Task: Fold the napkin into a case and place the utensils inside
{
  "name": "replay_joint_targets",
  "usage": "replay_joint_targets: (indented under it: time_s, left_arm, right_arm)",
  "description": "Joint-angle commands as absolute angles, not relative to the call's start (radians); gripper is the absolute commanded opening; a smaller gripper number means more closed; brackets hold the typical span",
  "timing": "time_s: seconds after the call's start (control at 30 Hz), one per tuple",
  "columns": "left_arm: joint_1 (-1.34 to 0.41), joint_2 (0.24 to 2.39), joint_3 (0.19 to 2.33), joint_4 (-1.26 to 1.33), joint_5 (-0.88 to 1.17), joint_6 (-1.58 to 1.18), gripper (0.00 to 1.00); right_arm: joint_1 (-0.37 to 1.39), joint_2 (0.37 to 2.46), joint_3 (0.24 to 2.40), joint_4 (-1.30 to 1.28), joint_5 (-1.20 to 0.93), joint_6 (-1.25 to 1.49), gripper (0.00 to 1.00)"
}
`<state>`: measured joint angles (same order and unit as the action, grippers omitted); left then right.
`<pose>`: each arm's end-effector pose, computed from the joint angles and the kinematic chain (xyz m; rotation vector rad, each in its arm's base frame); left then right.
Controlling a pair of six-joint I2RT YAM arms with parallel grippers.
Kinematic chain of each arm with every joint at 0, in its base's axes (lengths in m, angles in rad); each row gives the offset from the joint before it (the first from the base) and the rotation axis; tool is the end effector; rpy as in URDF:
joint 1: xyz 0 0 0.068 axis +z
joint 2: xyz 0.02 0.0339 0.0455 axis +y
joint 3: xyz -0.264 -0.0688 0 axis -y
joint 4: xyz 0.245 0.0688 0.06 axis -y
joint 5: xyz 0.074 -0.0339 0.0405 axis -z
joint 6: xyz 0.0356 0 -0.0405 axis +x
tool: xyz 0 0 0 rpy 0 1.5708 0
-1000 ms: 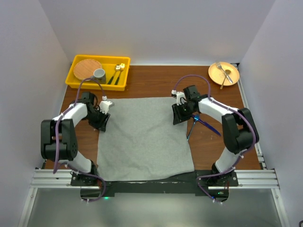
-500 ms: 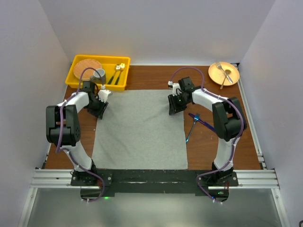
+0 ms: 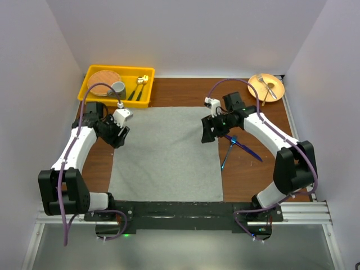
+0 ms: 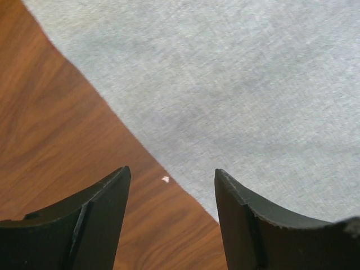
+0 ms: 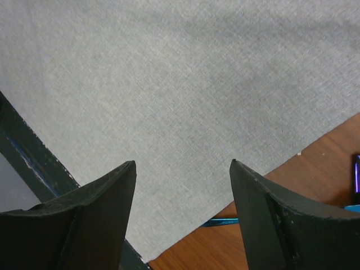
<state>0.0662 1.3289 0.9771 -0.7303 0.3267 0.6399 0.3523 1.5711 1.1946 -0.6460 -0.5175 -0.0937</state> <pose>0.2582 0.0057 0.2466 0.8281 2.4340 -0.1758 0.2987 0.1286 0.2537 -0.7530 2.4576 0.7657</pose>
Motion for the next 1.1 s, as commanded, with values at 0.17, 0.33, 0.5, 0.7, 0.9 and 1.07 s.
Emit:
replay_joint_targets:
  time_s: [0.17, 0.33, 0.5, 0.7, 0.9, 1.07]
  left_arm:
    - [0.074, 1.425, 1.069, -0.644, 0.48, 0.541, 0.65]
    - [0.074, 1.578, 1.109, -0.586, 0.451, 0.543, 0.56]
    - [0.066, 1.677, 1.117, -0.587, 0.396, 0.566, 0.39]
    - [0.063, 1.657, 0.999, -0.624, 0.341, 0.656, 0.27]
    - [0.058, 1.505, 0.81, -0.663, 0.27, 0.744, 0.22]
    - [0.06, 1.387, 0.794, -0.765, 0.293, 0.765, 0.22]
  right_arm:
    - [0.351, 1.724, 1.288, -0.634, -0.522, -0.115, 0.64]
    - [0.353, 1.861, 1.357, -0.604, -0.485, -0.094, 0.57]
    - [0.353, 1.936, 1.37, -0.614, -0.433, -0.115, 0.5]
    - [0.371, 1.911, 1.266, -0.609, -0.416, -0.147, 0.47]
    - [0.387, 1.844, 1.141, -0.63, -0.454, -0.178, 0.46]
    - [0.394, 1.76, 1.152, -0.734, -0.527, -0.216, 0.44]
